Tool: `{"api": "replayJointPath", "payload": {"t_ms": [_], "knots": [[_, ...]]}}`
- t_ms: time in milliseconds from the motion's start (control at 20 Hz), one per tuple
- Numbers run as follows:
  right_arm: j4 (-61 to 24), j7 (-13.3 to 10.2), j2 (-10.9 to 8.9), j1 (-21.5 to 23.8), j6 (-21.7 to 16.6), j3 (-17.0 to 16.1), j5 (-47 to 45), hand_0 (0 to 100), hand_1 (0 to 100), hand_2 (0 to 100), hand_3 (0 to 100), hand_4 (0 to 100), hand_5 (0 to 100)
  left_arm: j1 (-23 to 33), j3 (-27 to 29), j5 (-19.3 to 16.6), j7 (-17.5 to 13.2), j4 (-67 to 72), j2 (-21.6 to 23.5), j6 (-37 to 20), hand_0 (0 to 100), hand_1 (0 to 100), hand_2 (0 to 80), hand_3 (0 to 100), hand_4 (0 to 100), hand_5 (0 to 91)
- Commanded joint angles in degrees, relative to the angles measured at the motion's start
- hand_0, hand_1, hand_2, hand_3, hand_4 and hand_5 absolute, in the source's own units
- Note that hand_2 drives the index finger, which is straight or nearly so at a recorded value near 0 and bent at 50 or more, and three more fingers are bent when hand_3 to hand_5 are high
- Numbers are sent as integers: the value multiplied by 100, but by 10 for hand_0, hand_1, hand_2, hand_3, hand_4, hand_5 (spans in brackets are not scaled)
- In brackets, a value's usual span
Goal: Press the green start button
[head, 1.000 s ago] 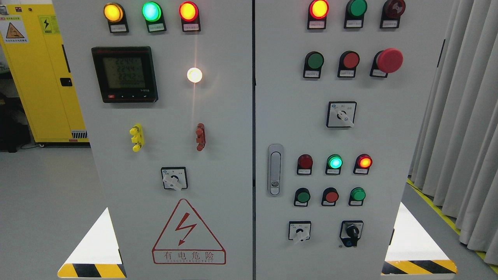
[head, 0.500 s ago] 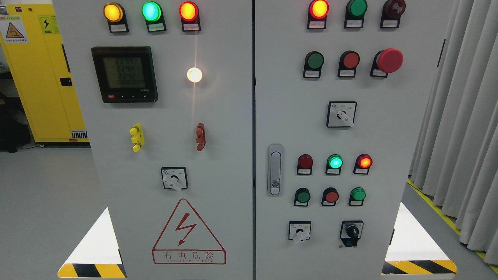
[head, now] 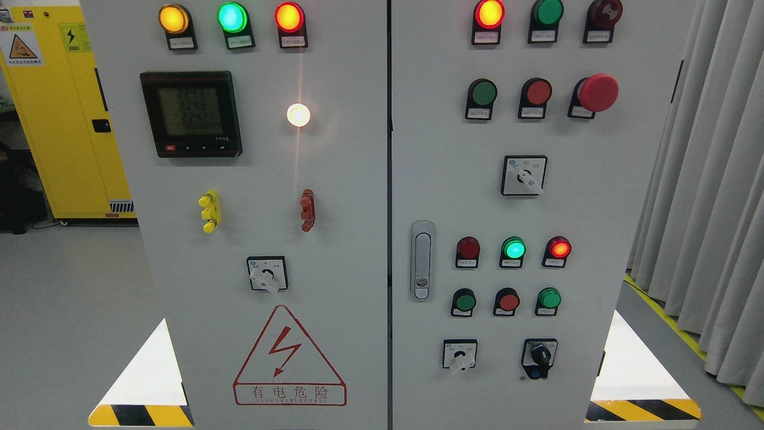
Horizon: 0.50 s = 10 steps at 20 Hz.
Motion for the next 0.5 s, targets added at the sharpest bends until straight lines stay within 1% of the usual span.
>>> {"api": "replayJointPath", "payload": {"t_ms": [0, 50, 150, 200, 250, 350, 400, 450], "knots": [[-3333, -7, -31, 375, -56, 224, 408, 156, 412, 0, 243, 205, 81, -164, -1, 0, 20, -150, -143, 30, 120, 556, 0, 0, 0, 0], [-3596, -7, -57, 436, -117, 224, 417, 159, 417, 0, 278, 233, 105, -164, -1, 0, 20, -150, -151, 30, 120, 556, 0, 0, 0, 0], [-4115, 2, -57, 524, -258, 216, 417, 163, 420, 0, 296, 260, 127, -164, -1, 0, 20, -150, -195, 30, 120, 556, 0, 0, 0, 0], [-4353, 2, -57, 525, -354, 216, 443, 164, 425, 0, 315, 288, 146, -164, 8, 0, 20, -150, -230, 30, 120, 556, 0, 0, 0, 0], [-4572, 19, -57, 525, -433, 216, 504, 171, 442, 0, 344, 336, 185, -164, -1, 0, 20, -159, -231, 30, 120, 556, 0, 0, 0, 0], [-4994, 54, -57, 481, -565, 189, 627, 183, 462, 0, 360, 358, 202, -164, -1, 0, 20, -159, -239, 30, 120, 556, 0, 0, 0, 0], [-5205, 81, -49, 446, -575, 198, 706, 200, 497, 0, 390, 420, 253, -164, -1, 0, 20, -159, -257, 30, 120, 556, 0, 0, 0, 0], [-5382, 133, -49, 411, -583, 215, 811, 210, 517, 0, 410, 449, 273, -164, 8, 0, 20, -159, -292, 30, 120, 556, 0, 0, 0, 0]]}}
